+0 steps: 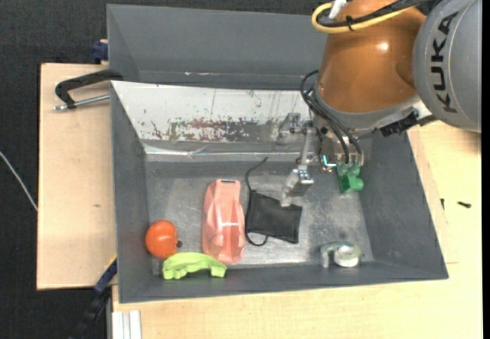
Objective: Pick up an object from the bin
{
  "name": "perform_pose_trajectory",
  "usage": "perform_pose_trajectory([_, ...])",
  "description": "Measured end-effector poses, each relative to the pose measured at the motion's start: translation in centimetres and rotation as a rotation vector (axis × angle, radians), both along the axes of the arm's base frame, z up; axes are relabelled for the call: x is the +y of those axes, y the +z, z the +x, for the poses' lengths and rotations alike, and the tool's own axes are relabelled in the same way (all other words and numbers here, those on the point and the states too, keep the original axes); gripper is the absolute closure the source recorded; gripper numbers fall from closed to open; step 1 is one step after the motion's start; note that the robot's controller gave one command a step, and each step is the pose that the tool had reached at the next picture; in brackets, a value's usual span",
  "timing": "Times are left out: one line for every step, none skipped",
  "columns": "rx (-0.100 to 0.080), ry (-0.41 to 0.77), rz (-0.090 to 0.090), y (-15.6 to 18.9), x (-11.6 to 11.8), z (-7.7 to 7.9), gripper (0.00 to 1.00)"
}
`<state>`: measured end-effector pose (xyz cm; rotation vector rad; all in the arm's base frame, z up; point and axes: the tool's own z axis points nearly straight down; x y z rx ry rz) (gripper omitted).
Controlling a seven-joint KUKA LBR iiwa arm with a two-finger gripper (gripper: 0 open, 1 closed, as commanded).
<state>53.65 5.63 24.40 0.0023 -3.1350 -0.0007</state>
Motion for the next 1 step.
perform_pose_trajectory([-0.008,-0.001,0.001,0.40,-0.03,0.15,0.00])
